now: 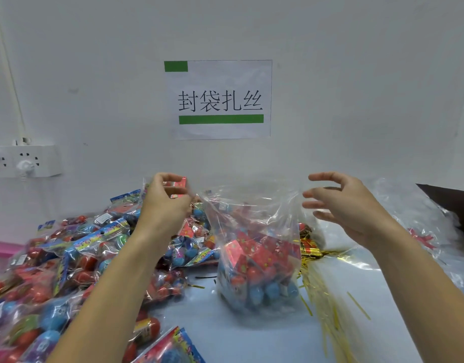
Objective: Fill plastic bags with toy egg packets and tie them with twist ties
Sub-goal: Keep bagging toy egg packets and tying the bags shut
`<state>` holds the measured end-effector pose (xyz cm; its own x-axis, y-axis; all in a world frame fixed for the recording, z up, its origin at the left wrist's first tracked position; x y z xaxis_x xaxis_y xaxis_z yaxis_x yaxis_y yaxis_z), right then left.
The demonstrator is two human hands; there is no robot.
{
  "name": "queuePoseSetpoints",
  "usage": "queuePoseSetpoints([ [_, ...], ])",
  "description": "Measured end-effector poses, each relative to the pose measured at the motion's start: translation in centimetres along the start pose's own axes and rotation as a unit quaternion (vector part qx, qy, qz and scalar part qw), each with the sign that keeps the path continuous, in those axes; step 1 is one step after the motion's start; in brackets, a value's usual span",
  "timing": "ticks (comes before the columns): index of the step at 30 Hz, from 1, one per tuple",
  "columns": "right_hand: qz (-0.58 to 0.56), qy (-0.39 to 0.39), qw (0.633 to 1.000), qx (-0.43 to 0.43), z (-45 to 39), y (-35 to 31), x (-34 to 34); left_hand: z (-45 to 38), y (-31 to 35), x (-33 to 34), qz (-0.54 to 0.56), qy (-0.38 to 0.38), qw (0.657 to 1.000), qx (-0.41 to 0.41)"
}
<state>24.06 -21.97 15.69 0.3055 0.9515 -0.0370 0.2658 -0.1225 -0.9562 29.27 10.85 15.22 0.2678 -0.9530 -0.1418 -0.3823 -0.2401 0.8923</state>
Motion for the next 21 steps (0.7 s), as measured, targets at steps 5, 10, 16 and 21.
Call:
queuePoseSetpoints([
  [5,0.210,-0.143,0.966,0.050,0.2,2.4,0.7,1.6,-3.2,2.9,-0.222,-0.292,0.930,-0.030],
  [10,0.305,-0.282,0.905,0.097,2.6,5.4,3.7,4.6,-4.8,7.1,-0.324,-0.412,0.852,0.014],
  [16,0.303,-0.240,0.922,-0.017,1.5,4.1,6.1,5.1,-3.5,10.7,-0.198,-0.351,0.913,0.069],
  [21,0.306,-0.183,0.930,-0.086,1.0,2.8,6.5,3.8,-3.3,10.2,-0.089,-0.227,0.966,0.083],
])
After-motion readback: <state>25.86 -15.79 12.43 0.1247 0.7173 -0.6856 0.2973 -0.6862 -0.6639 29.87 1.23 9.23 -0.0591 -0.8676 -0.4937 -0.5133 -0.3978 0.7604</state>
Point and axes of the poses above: each hand's wrist, its own z-axis away from the middle knuckle, its own x-axis out of the palm, y = z × x, the point moved 10 cm from there along -z, towards the middle knuckle, and after that the axes turned 6 degrees about -z, right-handed, at the moved point
